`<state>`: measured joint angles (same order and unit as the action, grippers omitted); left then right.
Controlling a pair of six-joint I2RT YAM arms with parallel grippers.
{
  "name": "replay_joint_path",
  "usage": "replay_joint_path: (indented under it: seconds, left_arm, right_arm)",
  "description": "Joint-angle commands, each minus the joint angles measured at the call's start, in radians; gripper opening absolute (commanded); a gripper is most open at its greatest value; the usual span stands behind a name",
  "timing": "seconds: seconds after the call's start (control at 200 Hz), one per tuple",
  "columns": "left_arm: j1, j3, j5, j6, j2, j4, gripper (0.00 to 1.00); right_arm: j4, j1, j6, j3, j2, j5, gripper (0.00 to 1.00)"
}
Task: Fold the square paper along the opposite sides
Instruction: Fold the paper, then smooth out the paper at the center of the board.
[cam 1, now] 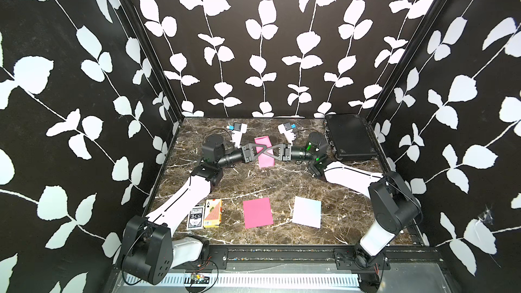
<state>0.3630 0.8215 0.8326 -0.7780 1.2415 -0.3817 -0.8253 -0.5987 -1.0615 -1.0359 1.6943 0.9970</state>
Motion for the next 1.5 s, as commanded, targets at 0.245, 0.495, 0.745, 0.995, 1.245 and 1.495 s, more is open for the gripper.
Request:
replay_joint_path:
  seconds: [0.245, 0.495, 0.745, 0.995, 1.245, 1.495]
  left_arm:
    - [-0.001, 0.019, 0.025, 0.029, -0.008, 0.018, 0.0]
    - [-0.006, 0.15, 0.131, 0.226, 0.072, 0.32, 0.0]
    - [0.02, 0.276, 0.111, 0.456, 0.372, 0.614, 0.0]
    - [0.032, 0.438, 0.072, 0.613, 0.65, 0.787, 0.0]
    - [0.031, 0.586, 0.045, 0.729, 0.842, 0.936, 0.0]
    - [0.015, 0.628, 0.055, 0.759, 0.912, 0.963, 0.0]
  right_arm:
    - [-0.02, 0.003, 0.021, -0.047, -0.023, -0.001, 0.1]
    - [0.237, 0.085, 0.359, 0.146, -0.246, -0.163, 0.68]
    - [0.238, 0.009, 1.022, 0.449, -0.407, -0.58, 0.57]
    - [0.115, -0.069, 1.186, 0.438, -0.146, -0.709, 0.41]
    - [0.063, -0.099, 1.159, 0.343, 0.074, -0.675, 0.24]
    - [0.026, -0.107, 1.099, 0.282, 0.173, -0.664, 0.23]
